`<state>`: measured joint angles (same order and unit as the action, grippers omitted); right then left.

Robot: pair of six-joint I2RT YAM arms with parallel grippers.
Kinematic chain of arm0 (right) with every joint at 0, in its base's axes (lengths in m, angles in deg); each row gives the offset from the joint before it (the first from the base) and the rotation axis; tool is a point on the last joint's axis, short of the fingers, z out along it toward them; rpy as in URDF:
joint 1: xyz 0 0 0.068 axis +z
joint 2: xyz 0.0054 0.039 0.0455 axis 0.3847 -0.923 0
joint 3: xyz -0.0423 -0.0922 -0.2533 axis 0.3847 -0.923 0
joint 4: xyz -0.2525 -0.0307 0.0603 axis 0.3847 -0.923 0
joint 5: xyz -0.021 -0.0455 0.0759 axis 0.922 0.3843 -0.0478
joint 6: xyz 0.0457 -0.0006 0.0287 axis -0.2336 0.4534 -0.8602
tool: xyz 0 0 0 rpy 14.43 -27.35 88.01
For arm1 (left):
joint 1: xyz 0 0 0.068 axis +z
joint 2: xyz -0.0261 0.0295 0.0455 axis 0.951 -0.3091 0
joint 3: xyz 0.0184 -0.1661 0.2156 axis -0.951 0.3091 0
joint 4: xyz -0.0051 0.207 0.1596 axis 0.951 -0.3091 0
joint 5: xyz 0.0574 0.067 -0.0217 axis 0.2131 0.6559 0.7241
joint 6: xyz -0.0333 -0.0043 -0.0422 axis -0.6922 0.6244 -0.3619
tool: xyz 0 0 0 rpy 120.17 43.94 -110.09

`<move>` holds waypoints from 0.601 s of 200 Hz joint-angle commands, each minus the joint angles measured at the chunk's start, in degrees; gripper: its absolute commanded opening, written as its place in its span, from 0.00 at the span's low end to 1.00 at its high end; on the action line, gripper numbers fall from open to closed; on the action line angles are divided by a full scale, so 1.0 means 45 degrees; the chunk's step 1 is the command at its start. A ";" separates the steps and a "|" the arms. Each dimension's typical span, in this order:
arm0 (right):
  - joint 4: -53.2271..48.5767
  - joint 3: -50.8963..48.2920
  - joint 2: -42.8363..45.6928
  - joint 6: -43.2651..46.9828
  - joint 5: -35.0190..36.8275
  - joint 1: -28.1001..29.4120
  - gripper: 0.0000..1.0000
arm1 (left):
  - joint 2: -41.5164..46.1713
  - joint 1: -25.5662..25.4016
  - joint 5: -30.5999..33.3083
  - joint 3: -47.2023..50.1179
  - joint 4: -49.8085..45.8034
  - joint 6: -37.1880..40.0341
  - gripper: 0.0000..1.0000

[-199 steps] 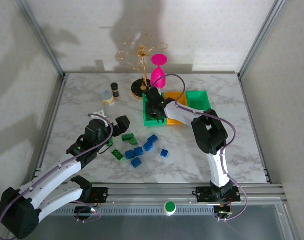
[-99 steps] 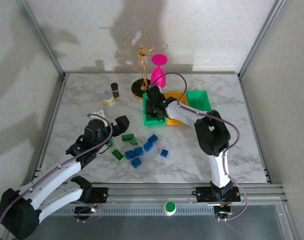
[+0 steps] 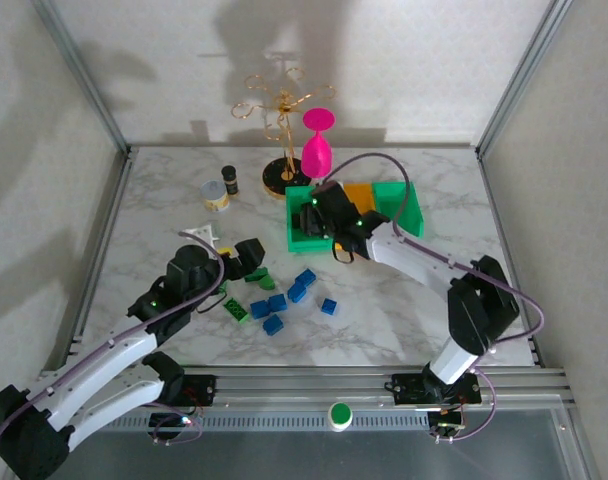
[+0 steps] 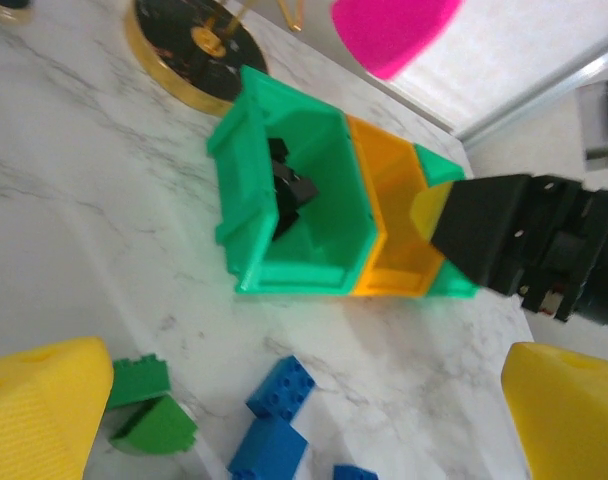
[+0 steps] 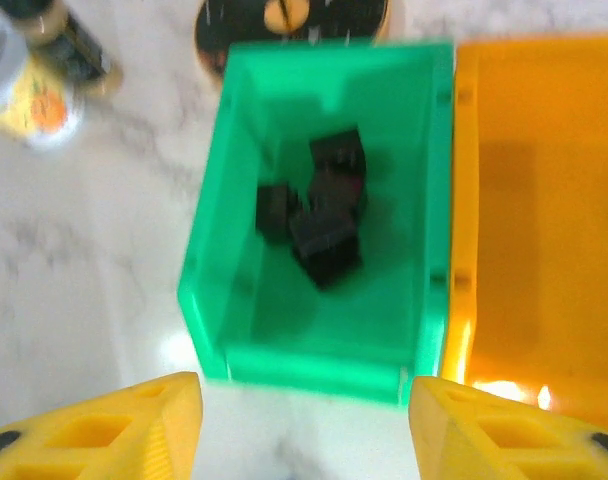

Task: Sort the legos into containers by color
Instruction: Pick up the lego from the bottom-center of the table.

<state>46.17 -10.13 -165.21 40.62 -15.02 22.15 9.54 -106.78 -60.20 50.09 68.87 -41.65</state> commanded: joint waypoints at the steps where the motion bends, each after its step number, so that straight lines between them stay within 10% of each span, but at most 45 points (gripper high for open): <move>1: -0.1457 -0.1370 0.1035 -0.1539 0.0548 0.0696 0.59 | 0.0434 -0.0679 0.0483 0.0331 -0.0467 -0.0076 1.00; 120: -0.1234 -0.5010 0.1539 -0.6845 0.0697 0.3635 0.68 | 0.1176 -0.2152 0.0482 0.1622 -0.0656 -0.0795 1.00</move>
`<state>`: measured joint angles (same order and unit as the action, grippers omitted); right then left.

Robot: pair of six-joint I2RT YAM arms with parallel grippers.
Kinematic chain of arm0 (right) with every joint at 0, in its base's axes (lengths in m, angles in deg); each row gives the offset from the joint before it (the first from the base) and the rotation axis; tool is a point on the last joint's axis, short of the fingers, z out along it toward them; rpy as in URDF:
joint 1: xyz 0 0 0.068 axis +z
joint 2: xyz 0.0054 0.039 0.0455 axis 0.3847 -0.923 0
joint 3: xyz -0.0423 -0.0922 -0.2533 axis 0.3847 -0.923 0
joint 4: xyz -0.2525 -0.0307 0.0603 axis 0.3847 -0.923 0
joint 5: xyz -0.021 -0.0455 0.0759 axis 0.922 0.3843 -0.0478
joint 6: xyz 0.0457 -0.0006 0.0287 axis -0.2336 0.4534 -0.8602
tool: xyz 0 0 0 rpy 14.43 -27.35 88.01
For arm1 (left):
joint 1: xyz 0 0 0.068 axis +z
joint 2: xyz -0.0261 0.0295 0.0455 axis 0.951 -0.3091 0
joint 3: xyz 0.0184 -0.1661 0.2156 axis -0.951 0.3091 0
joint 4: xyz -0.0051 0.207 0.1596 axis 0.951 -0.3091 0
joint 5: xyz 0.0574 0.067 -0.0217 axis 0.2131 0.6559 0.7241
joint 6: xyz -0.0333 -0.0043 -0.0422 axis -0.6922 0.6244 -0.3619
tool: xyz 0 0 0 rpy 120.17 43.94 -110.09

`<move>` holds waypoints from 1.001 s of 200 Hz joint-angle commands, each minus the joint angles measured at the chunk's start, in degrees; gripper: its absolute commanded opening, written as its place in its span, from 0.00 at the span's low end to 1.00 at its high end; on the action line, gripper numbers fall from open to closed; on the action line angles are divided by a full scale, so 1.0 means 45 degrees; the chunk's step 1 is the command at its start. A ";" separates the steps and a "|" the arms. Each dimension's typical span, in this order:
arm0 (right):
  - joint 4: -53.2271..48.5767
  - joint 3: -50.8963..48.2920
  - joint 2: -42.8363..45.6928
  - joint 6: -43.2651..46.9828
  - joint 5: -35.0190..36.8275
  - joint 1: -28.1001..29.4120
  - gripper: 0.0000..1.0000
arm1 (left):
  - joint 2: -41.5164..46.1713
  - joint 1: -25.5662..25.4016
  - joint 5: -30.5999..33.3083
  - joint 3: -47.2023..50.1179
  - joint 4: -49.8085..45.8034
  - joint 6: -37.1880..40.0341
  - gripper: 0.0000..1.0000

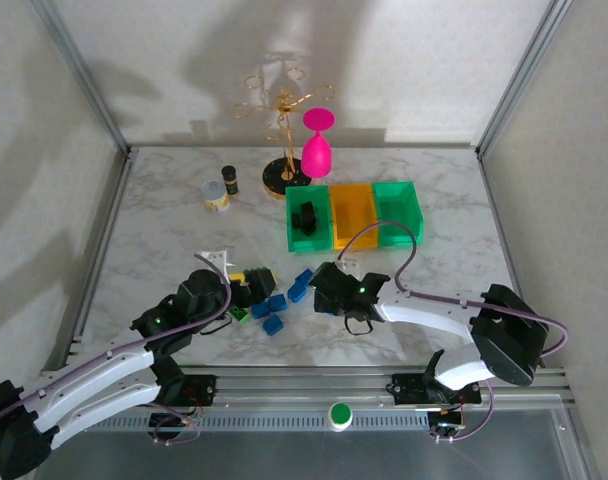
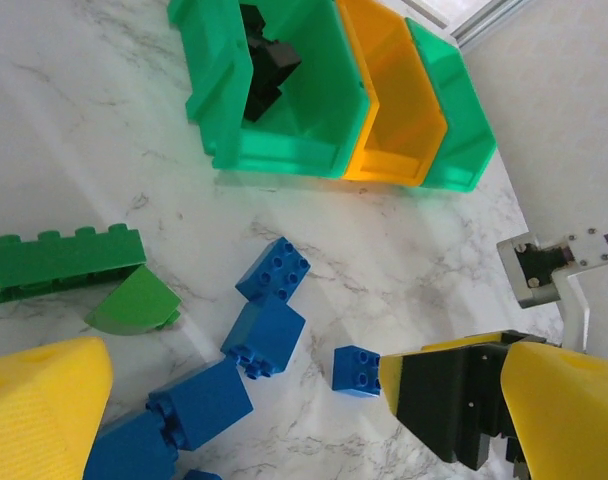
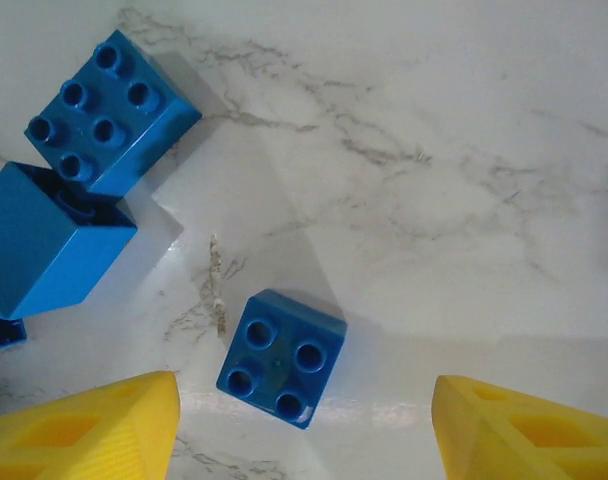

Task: Sort the legos into containers by color
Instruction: Pick up the lego from the bottom-center of the table.

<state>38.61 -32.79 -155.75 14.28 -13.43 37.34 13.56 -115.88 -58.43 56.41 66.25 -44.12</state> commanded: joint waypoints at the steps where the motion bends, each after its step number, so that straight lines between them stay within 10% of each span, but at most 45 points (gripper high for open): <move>1: 0.0468 0.0027 -0.0597 -0.0994 0.0339 0.0264 0.68 | 0.0287 -0.0132 0.0102 0.0230 -0.0081 -0.0246 1.00; 200: 0.0253 0.0072 -0.1319 0.0253 0.0579 0.0216 0.32 | -0.0299 -0.0152 0.0329 0.0221 0.0232 -0.0422 1.00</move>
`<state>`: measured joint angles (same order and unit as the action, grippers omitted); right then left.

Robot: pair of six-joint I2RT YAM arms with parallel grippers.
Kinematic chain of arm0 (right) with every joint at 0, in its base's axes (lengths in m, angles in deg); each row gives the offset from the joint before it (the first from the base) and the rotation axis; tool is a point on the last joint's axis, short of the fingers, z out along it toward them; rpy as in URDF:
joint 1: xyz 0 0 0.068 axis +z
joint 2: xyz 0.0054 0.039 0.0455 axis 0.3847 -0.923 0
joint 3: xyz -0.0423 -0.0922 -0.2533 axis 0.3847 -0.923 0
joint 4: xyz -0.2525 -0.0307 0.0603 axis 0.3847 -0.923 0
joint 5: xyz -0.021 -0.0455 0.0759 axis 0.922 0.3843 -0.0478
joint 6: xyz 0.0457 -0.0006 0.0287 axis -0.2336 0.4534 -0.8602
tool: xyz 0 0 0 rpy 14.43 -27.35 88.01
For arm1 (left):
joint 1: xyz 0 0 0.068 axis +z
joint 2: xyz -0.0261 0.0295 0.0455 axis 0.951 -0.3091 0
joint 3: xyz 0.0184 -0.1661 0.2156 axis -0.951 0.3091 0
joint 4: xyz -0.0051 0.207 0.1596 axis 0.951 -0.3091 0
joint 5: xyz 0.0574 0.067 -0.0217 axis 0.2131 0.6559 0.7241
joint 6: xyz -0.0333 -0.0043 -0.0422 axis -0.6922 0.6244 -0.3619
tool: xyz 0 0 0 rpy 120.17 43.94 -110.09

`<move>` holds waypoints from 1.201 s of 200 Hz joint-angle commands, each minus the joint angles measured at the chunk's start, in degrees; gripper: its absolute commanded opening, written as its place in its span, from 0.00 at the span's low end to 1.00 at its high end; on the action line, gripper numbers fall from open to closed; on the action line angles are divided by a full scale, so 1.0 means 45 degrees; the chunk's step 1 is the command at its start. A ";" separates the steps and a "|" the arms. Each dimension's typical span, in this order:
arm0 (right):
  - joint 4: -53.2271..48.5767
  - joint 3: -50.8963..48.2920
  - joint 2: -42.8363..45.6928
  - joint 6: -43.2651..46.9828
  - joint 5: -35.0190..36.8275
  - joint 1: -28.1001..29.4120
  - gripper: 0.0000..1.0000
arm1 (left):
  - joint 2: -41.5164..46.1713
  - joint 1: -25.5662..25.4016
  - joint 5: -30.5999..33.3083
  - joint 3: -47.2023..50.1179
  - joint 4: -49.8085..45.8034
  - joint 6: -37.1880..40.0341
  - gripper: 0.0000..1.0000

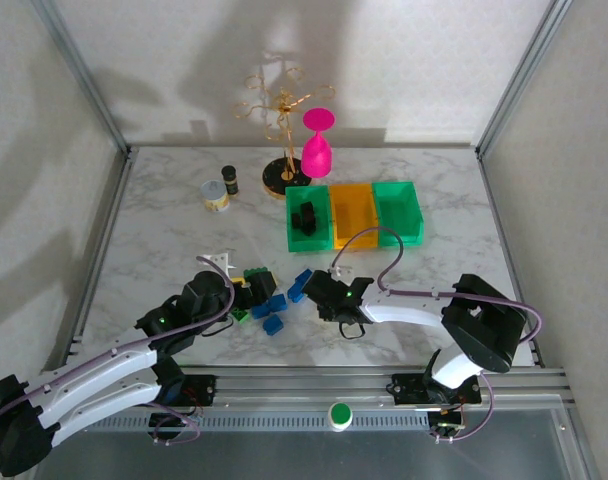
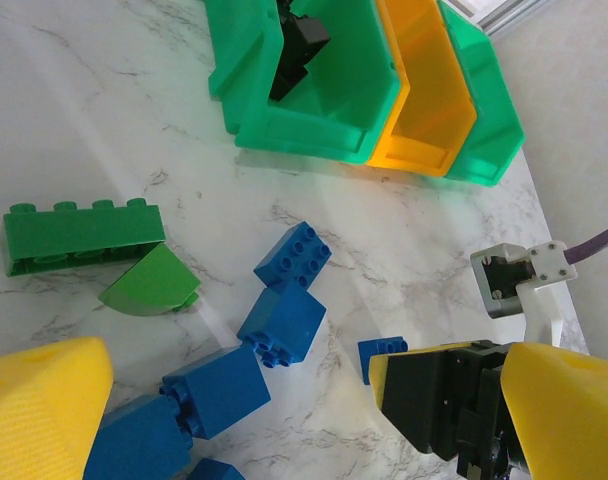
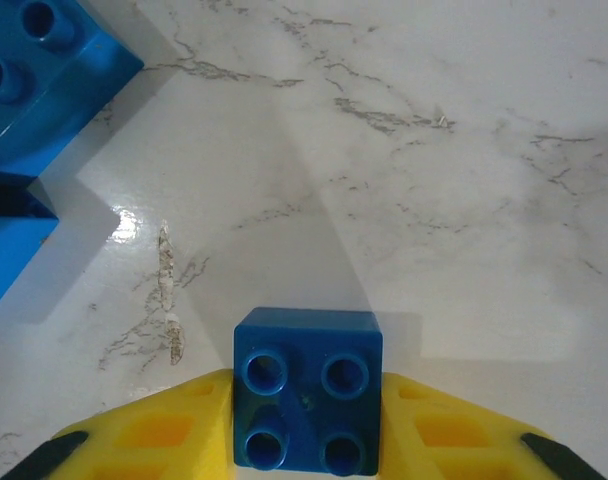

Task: Sort the legos into containers by color
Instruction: Pick up the lego from the bottom-center of the table, then place the lego in the container.

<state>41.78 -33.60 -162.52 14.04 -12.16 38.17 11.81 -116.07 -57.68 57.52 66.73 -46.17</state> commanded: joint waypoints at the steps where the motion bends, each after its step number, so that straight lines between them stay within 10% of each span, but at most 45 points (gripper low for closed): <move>1: -0.0460 0.0259 0.0218 0.0317 0.0302 0.0019 0.32 | 0.0092 -0.0108 0.0164 -0.0025 0.0121 0.0034 1.00; 89: -0.1120 0.1890 0.2656 0.3657 0.0450 -0.2877 0.34 | -0.0722 -0.0059 0.0703 -0.1647 0.0513 0.0347 1.00; 240: 0.1946 0.5908 -0.3291 0.7378 -0.1129 -0.7004 0.33 | -0.3187 0.0580 0.1521 -0.3140 0.1737 0.0562 0.99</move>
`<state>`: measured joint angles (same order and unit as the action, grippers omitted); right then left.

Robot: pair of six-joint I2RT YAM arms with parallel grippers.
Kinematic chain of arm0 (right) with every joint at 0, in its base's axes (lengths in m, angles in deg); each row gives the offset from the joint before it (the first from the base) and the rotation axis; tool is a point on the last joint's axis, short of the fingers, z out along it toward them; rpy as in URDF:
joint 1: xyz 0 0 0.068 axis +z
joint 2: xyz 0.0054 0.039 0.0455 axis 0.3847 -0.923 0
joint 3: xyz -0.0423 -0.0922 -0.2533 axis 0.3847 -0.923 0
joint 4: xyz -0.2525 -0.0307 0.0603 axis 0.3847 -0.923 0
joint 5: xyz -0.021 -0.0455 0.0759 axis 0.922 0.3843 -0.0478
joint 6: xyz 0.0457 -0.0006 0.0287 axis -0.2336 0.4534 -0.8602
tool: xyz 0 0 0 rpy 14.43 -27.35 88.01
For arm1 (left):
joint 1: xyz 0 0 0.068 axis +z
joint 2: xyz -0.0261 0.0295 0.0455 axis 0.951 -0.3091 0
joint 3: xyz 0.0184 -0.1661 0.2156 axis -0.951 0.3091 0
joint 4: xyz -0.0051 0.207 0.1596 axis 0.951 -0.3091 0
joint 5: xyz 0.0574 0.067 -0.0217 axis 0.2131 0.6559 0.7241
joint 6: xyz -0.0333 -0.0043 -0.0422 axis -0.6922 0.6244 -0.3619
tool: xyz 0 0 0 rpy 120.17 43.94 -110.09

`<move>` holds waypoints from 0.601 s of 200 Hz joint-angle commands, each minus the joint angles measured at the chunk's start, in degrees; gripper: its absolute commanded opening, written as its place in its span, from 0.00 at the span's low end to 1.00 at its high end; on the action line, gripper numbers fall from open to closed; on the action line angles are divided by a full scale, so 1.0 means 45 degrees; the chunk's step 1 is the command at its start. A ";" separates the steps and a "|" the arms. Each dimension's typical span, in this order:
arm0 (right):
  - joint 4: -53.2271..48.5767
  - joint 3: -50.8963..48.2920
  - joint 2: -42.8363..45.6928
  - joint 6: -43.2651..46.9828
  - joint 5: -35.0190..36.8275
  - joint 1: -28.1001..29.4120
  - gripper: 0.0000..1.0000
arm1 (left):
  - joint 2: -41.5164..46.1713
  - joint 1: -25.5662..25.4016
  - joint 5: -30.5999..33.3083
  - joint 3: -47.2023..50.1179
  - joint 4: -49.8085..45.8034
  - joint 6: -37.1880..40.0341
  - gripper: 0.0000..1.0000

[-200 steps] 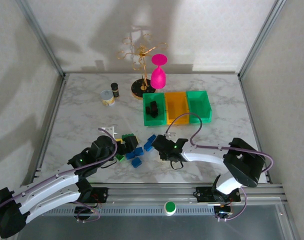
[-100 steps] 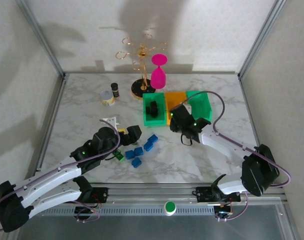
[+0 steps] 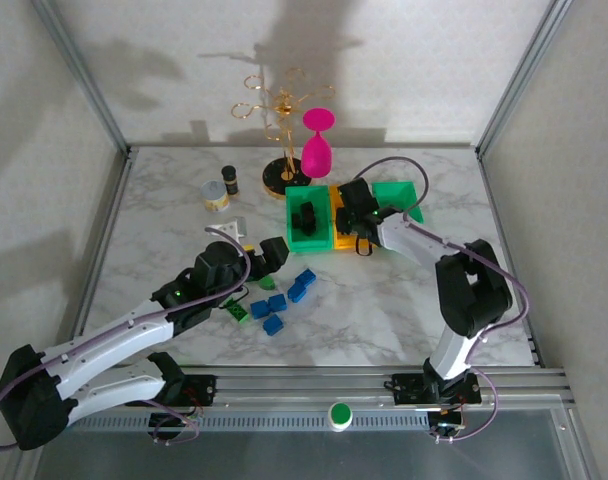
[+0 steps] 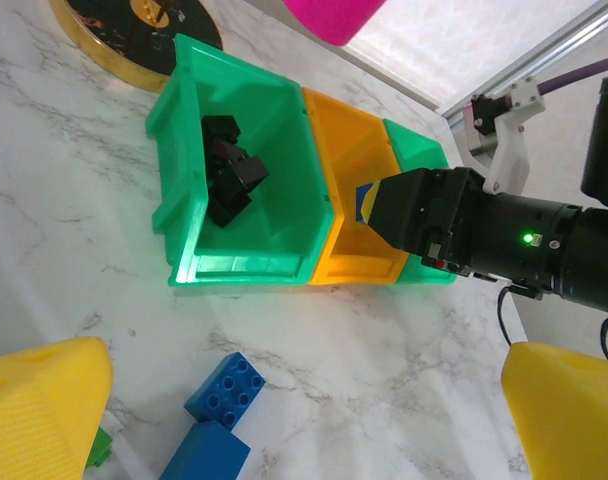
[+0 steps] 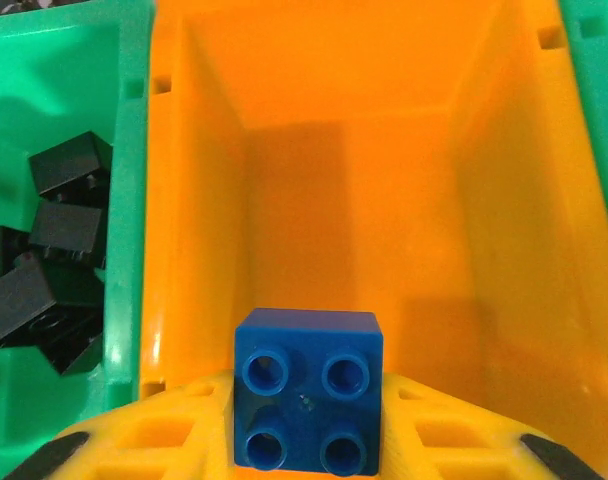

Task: Sort the legos into containers by color
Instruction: Place the lego in the container.

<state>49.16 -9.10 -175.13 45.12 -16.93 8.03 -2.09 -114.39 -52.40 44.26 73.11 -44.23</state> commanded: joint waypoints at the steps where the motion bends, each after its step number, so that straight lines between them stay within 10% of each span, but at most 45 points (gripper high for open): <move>1: 0.0327 0.0454 -0.0505 0.0461 -0.0065 -0.0317 0.34 | -0.0098 0.0214 0.0351 -0.0186 0.0319 0.0130 1.00; 120: 0.1060 0.1079 -0.2217 0.0862 0.0136 -0.0813 0.36 | -0.0480 0.0572 0.0263 0.0028 0.0534 0.0227 1.00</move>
<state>52.64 -5.56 -183.77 48.08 -17.14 4.93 -3.91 -112.49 -51.76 44.26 74.07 -44.20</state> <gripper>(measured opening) 0.359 0.996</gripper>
